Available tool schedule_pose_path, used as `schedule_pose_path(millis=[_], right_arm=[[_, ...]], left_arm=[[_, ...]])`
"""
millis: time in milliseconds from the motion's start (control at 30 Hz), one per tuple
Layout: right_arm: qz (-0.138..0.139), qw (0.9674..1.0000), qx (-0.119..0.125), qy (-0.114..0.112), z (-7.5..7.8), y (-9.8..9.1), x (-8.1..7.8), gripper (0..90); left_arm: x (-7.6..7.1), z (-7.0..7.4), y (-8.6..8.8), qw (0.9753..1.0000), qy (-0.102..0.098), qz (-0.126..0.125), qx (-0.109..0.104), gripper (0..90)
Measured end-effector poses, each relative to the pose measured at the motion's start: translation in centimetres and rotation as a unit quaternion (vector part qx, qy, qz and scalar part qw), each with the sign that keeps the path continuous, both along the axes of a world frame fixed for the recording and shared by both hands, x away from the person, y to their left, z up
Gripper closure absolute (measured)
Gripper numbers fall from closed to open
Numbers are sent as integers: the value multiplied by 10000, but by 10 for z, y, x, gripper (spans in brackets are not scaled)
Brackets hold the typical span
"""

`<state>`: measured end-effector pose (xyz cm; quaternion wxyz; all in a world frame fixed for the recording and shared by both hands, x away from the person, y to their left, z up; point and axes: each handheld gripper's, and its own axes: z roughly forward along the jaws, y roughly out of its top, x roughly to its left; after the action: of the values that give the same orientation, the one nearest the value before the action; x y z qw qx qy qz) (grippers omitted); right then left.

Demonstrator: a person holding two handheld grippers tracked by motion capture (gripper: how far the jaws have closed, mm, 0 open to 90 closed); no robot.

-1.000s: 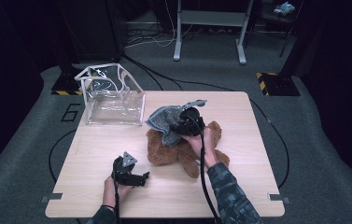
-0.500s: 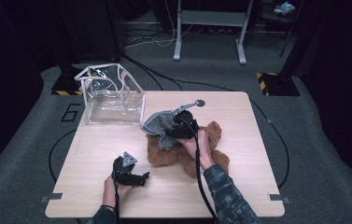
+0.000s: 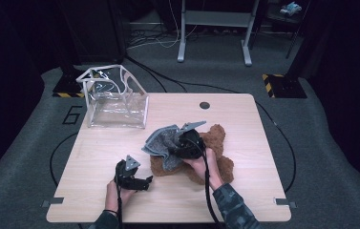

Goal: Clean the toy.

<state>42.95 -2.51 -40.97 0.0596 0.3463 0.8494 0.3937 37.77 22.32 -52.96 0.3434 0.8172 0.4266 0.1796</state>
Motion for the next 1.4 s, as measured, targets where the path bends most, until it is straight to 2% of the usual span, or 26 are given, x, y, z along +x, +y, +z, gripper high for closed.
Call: schedule_pose_path(millis=[100, 167, 300, 567, 833, 933, 1267, 1367, 1400], right_arm=[[65, 10000, -18, 34, -3, 0, -7, 747], [129, 9999, -9, -37, -6, -1, -13, 747], [107, 9999, 7, -35, -7, -4, -18, 747], [210, 9997, -55, 55, -14, -7, -31, 745], [291, 9983, -284, 421, -42, -4, -38, 746], [276, 9978, -395, 460, -50, -4, -36, 746], [208, 9950, -751, 631, -79, 3, -32, 744], [199, 9952, -685, 676, -75, 1, -33, 742], [205, 9964, -502, 647, -65, -3, -34, 741]], left_arm=[[0, 0, 0, 10000, 3, -3, 0, 58], [0, 0, 0, 10000, -12, 4, -8, 58], [0, 0, 0, 10000, -14, -1, 6, 58], [0, -1, -1, 10000, -52, 51, -41, 58], [1, 0, 0, 10000, -49, 75, 5, 57], [1, -1, -1, 9999, -72, 141, -56, 57], [1, -1, -1, 9999, -68, 138, -54, 57], [1, -1, -1, 9999, -67, 136, -56, 57], [1, -1, -1, 9999, -69, 135, -52, 56]])
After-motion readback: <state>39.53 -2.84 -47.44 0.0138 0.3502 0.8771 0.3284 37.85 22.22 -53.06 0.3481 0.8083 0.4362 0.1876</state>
